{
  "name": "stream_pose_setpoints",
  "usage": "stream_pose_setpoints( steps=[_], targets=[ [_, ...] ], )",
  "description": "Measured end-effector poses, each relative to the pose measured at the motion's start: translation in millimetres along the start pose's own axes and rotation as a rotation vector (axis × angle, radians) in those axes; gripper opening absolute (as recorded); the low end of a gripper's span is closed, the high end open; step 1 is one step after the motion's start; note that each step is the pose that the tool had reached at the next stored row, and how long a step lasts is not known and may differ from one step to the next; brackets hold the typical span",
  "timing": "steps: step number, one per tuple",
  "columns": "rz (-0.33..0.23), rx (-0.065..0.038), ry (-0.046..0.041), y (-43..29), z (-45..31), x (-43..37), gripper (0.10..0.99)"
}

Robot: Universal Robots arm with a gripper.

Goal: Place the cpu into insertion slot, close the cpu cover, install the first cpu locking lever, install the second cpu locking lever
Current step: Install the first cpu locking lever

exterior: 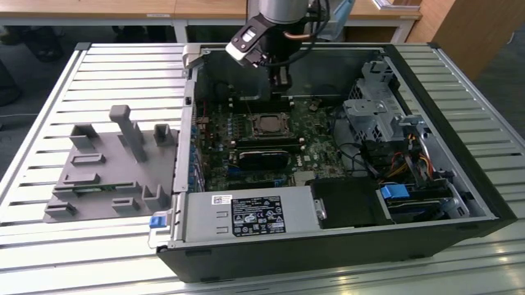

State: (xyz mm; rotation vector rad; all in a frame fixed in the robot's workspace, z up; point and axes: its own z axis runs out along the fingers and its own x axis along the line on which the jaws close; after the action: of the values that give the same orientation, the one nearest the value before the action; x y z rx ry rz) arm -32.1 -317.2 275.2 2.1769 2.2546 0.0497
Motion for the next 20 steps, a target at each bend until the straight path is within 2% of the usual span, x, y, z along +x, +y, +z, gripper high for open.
stream_pose_setpoints(
  steps=[10,16,20],
  targets=[
    [-0.177,0.003,0.0049,-0.2,0.1,0.0,0.110],
    [-0.228,0.004,0.0063,-1.5,0.1,0.5,0.110],
    [-0.287,0.005,0.0080,-1.5,0.3,0.7,0.110]
  ],
)
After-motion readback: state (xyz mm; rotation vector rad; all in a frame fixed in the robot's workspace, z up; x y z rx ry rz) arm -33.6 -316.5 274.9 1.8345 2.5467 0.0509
